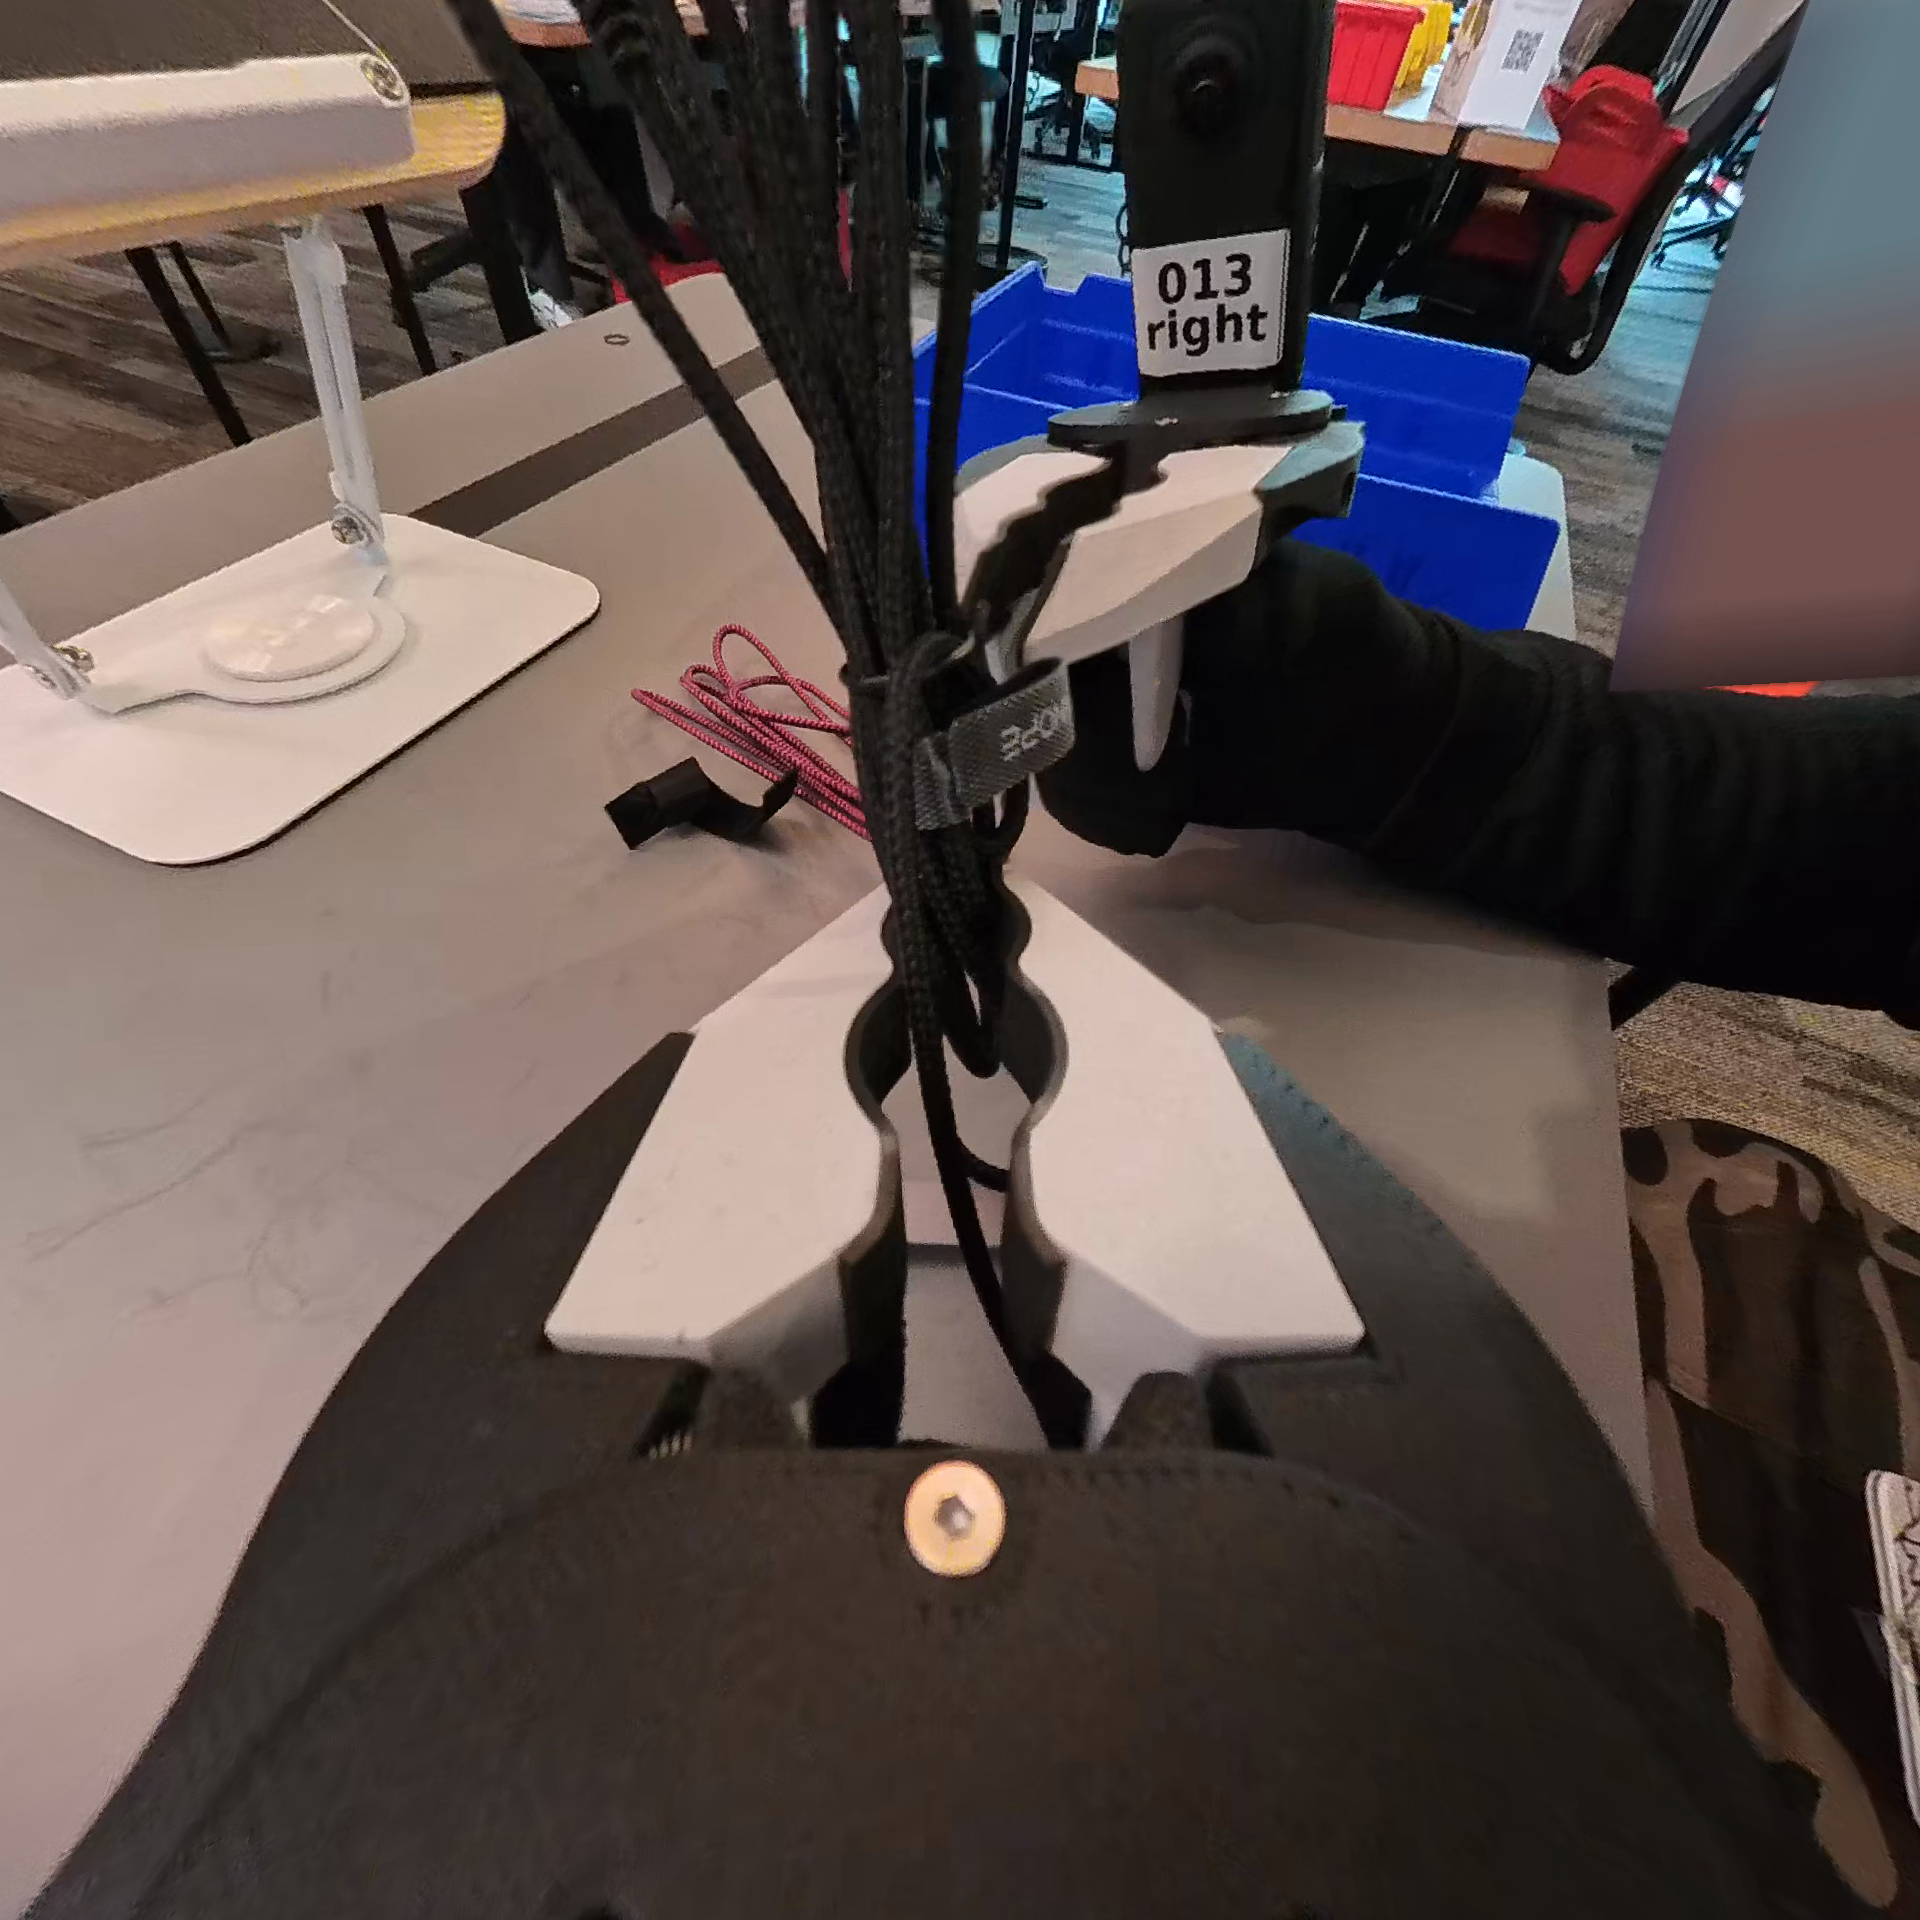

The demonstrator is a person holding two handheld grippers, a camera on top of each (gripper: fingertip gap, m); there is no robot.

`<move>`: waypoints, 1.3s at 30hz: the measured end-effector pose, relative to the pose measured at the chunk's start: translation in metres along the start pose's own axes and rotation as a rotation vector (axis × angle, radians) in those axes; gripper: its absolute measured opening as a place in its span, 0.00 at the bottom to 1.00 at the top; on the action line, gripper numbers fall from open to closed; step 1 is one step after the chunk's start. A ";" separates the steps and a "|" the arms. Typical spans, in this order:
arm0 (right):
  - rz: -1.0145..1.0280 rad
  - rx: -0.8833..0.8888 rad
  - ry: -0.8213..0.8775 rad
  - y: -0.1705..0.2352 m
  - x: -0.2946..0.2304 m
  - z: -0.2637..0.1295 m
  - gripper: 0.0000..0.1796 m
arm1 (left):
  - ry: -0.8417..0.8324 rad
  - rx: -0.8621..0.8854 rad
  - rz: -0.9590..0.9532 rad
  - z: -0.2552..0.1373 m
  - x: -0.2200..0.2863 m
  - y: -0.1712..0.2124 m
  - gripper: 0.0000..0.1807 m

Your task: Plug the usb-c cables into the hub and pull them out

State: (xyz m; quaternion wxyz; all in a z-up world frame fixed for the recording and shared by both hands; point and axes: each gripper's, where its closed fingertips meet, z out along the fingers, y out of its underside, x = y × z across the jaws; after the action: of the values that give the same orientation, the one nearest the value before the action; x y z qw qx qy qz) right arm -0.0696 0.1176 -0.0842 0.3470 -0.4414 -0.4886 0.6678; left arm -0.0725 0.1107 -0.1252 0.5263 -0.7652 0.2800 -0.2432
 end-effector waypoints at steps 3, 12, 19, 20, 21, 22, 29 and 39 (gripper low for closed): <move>-0.022 -0.015 0.007 0.002 0.000 0.001 0.01 | -0.003 -0.007 0.013 0.000 0.001 0.000 0.04; -0.049 -0.046 0.009 0.006 -0.003 0.002 0.00 | 0.009 -0.007 0.012 0.000 0.004 0.000 0.04; -0.037 -0.065 0.083 0.009 0.010 -0.001 0.00 | 0.094 -0.044 0.035 0.006 0.021 0.006 0.04; -0.051 -0.062 0.091 0.007 0.010 -0.002 0.00 | 0.098 -0.049 0.038 0.006 0.022 0.006 0.04; -0.064 -0.065 0.093 0.007 0.010 -0.002 0.00 | 0.098 -0.053 0.039 0.006 0.022 0.007 0.04; -0.076 -0.063 0.098 0.006 0.009 -0.002 0.00 | 0.102 -0.055 0.039 0.006 0.022 0.007 0.04; -0.197 -0.055 0.115 -0.001 0.003 -0.003 0.00 | 0.059 -0.137 0.104 0.004 0.017 0.014 0.04; -0.275 -0.067 0.128 -0.002 -0.003 -0.002 0.00 | -0.038 -0.181 0.063 -0.001 -0.006 0.022 0.03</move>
State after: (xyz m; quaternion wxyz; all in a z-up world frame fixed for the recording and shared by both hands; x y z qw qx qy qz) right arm -0.0670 0.1161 -0.0816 0.4508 -0.4233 -0.5433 0.5679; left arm -0.0813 0.1080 -0.1460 0.4677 -0.8049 0.3145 -0.1858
